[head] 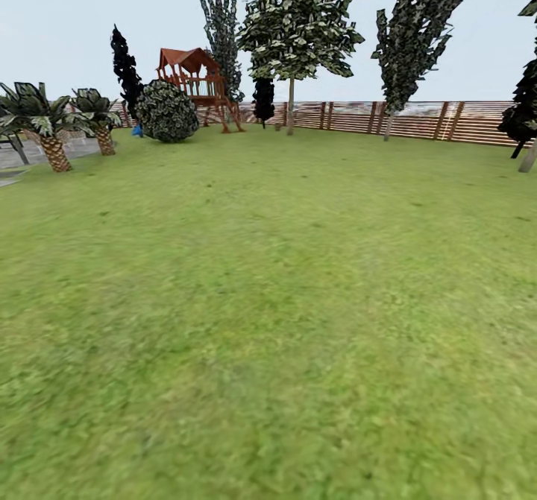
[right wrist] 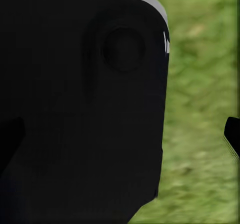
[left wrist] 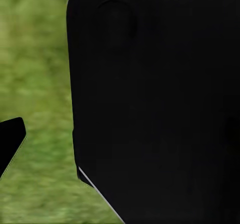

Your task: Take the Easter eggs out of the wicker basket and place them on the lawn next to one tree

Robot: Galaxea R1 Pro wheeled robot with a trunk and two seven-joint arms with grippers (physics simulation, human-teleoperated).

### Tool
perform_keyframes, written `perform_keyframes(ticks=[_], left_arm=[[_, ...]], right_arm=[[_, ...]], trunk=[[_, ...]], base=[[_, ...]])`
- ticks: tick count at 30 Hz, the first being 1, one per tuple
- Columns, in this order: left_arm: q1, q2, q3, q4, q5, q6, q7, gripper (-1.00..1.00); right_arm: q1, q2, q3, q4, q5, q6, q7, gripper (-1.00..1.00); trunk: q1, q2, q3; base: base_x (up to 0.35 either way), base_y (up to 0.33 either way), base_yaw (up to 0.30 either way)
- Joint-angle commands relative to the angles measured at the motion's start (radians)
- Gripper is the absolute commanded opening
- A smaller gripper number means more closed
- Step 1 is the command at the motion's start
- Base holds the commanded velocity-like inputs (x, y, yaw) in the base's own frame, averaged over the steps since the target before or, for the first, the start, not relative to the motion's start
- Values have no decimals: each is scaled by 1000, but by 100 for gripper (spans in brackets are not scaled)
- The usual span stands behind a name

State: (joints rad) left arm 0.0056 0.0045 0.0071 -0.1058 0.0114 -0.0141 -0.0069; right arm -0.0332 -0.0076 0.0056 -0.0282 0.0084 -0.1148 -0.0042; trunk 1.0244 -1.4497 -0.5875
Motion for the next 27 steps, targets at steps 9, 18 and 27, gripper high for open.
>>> perform_keyframes(ticks=[9, 18, 27], left_arm=[[1, 0, 1, -2, 1, -1, -1, 100], [1, 0, 1, -2, 1, -1, -1, 100], [1, 0, 1, -2, 1, -1, -1, 100]], right_arm=[[-1, 0, 0, 1, 1, -3, 0, 100], [-1, 0, 0, 1, 1, -3, 0, 100], [-1, 0, -2, 2, -3, -3, 0, 100]], trunk=[[1, 0, -1], [1, 0, -1], [1, 0, -1]], base=[[327, 0, 0], [327, 0, 0], [327, 0, 0]])
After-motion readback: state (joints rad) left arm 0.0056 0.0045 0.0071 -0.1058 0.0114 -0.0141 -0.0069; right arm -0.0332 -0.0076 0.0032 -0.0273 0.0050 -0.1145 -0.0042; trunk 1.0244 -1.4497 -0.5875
